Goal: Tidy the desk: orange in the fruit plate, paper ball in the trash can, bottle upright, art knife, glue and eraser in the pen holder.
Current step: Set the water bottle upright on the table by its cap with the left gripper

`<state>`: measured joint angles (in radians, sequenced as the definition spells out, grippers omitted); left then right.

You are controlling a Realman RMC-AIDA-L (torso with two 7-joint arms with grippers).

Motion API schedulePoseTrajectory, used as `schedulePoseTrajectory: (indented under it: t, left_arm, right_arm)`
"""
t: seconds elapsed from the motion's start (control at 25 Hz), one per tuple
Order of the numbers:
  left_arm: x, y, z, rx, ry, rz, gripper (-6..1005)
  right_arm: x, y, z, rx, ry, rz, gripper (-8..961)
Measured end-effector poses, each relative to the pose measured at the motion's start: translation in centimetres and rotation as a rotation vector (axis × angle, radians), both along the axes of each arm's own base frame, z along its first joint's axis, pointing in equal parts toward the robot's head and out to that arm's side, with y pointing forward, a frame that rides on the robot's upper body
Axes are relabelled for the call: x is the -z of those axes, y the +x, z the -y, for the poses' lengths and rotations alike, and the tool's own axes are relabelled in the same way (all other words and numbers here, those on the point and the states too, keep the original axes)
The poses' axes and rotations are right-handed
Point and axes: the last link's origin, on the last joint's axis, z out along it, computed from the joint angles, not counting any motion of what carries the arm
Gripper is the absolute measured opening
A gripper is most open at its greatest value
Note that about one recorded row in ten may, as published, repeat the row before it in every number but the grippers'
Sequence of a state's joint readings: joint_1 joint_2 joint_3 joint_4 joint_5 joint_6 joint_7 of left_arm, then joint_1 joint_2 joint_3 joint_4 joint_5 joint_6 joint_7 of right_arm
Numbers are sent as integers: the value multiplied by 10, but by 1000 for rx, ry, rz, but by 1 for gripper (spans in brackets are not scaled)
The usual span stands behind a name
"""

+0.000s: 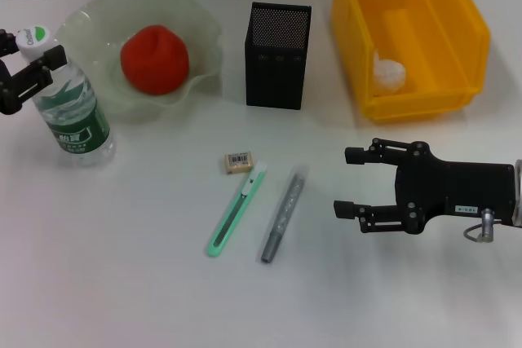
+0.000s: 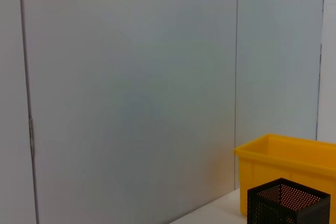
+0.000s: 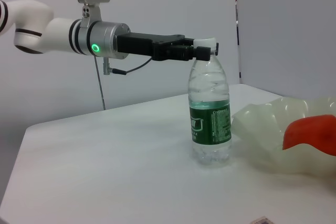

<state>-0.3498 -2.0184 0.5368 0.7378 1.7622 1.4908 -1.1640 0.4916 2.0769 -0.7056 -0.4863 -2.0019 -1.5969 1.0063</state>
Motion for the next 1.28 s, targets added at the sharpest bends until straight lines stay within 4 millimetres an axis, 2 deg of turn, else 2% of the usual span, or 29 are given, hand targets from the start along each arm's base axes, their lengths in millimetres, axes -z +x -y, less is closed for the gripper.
schedulePoseTrajectory:
  t: [1.28]
  left_arm:
    - [1,-2,1,-9,5,0,566]
  right_arm:
    - [0,-1,-1,0,-1,-1,816]
